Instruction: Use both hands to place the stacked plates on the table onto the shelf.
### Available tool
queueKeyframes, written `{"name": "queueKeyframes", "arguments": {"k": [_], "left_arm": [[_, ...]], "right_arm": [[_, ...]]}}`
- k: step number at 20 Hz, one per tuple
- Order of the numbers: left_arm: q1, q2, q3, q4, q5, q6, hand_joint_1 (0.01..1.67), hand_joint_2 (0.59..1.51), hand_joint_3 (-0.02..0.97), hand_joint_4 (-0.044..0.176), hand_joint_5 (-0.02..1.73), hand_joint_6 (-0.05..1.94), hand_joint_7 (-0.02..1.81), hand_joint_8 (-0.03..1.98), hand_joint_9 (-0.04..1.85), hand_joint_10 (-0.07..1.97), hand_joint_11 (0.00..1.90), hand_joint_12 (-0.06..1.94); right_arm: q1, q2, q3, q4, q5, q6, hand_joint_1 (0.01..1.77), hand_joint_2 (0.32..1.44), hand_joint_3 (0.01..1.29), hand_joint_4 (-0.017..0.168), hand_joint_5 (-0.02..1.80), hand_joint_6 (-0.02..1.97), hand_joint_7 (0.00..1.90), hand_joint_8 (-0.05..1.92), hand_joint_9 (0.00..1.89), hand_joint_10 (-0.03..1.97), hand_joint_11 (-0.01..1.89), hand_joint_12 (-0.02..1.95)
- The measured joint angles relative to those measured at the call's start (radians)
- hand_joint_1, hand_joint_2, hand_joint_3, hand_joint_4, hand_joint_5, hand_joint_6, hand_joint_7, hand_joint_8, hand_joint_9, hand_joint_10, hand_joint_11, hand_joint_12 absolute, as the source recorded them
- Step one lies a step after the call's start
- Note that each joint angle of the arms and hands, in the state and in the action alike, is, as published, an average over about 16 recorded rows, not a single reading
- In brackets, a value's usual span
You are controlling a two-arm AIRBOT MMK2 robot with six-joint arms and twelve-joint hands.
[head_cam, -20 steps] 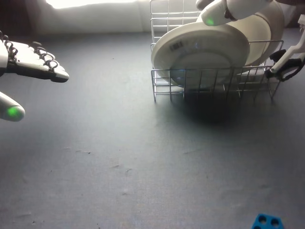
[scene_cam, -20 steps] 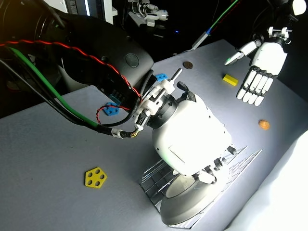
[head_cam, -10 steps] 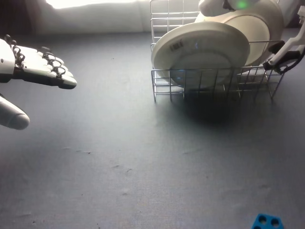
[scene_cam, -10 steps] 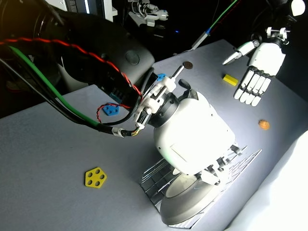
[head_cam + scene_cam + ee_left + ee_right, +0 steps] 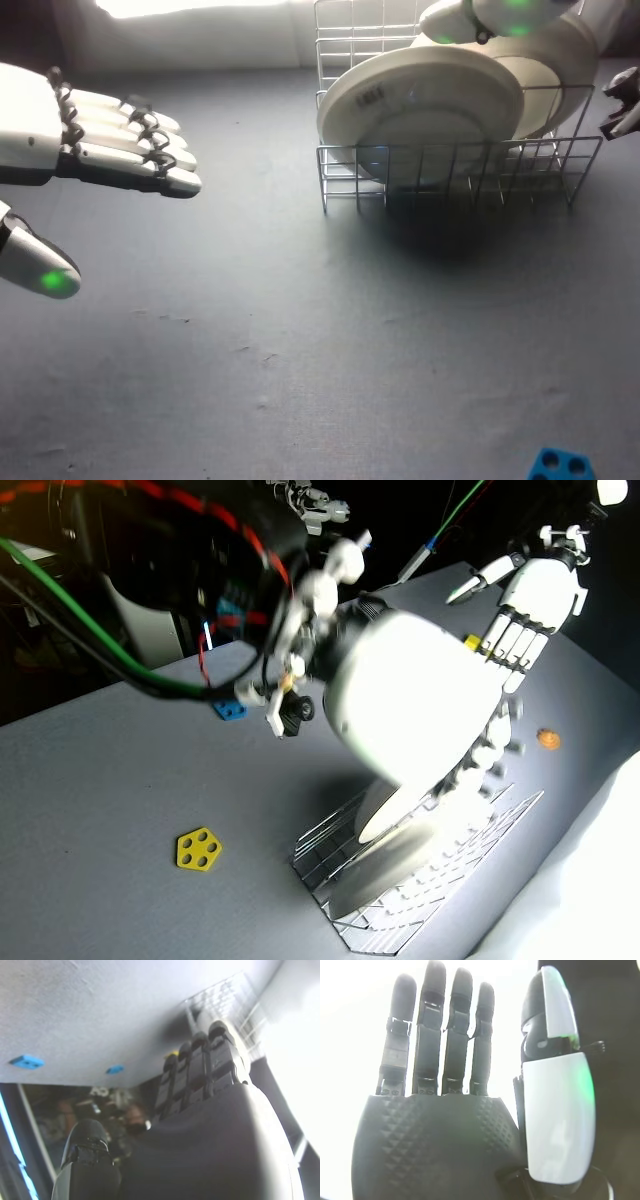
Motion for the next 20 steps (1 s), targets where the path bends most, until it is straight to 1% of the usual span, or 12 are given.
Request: {"name": "queueKeyframes", "arguments": {"k": [4,6,8,10,12,14,17,20], "left_arm": [[-0.042,0.043,-0.105,0.044,0.005,0.063,0.01,1.139,0.018,0.001,0.05,0.02,0.06,0.01,0.04,0.01,0.02,0.01],[-0.060,0.063,-0.153,0.067,0.007,0.092,0.01,1.138,0.018,0.002,0.05,0.02,0.06,0.01,0.04,0.01,0.02,0.01],[-0.073,0.081,-0.193,0.084,0.008,0.114,0.01,1.138,0.018,0.003,0.05,0.02,0.06,0.01,0.04,0.01,0.02,0.01],[-0.084,0.096,-0.225,0.101,0.007,0.127,0.01,1.138,0.018,0.004,0.05,0.02,0.06,0.01,0.04,0.01,0.02,0.01],[-0.094,0.106,-0.250,0.114,0.007,0.132,0.01,1.138,0.018,0.006,0.06,0.02,0.06,0.01,0.04,0.01,0.02,0.01],[-0.101,0.113,-0.267,0.122,0.006,0.135,0.01,1.138,0.018,0.007,0.06,0.02,0.06,0.01,0.04,0.01,0.02,0.01],[-0.105,0.118,-0.277,0.128,0.005,0.135,0.01,1.139,0.017,0.007,0.06,0.02,0.05,0.00,0.04,0.01,0.02,0.01],[-0.106,0.119,-0.278,0.132,0.007,0.128,0.01,1.139,0.018,0.007,0.06,0.02,0.05,0.00,0.04,0.01,0.02,0.01]], "right_arm": [[-0.008,0.036,-0.091,-0.164,0.089,-0.052,1.06,1.04,0.01,-0.003,0.80,0.04,0.85,0.01,0.76,0.19,0.28,1.30],[-0.015,0.052,-0.133,-0.221,0.136,-0.083,1.06,1.04,0.01,-0.002,0.80,0.04,0.85,0.01,0.75,0.19,0.27,1.30],[-0.022,0.065,-0.169,-0.256,0.180,-0.117,1.05,1.04,0.01,-0.001,0.80,0.04,0.84,0.01,0.74,0.19,0.26,1.30],[-0.032,0.077,-0.199,-0.285,0.220,-0.151,1.04,1.04,0.01,0.000,0.79,0.04,0.83,0.01,0.73,0.18,0.24,1.31],[-0.045,0.089,-0.224,-0.310,0.252,-0.178,1.03,1.04,0.01,0.000,0.79,0.04,0.82,0.01,0.72,0.18,0.22,1.31],[-0.059,0.099,-0.246,-0.330,0.274,-0.198,1.03,1.04,0.01,0.001,0.78,0.04,0.81,0.01,0.70,0.17,0.20,1.32],[-0.070,0.108,-0.266,-0.341,0.293,-0.216,1.02,1.04,0.01,0.002,0.78,0.04,0.80,0.01,0.69,0.17,0.19,1.33],[-0.081,0.114,-0.277,-0.339,0.306,-0.235,1.02,1.04,0.01,0.003,0.78,0.04,0.79,0.01,0.68,0.16,0.17,1.33]]}}
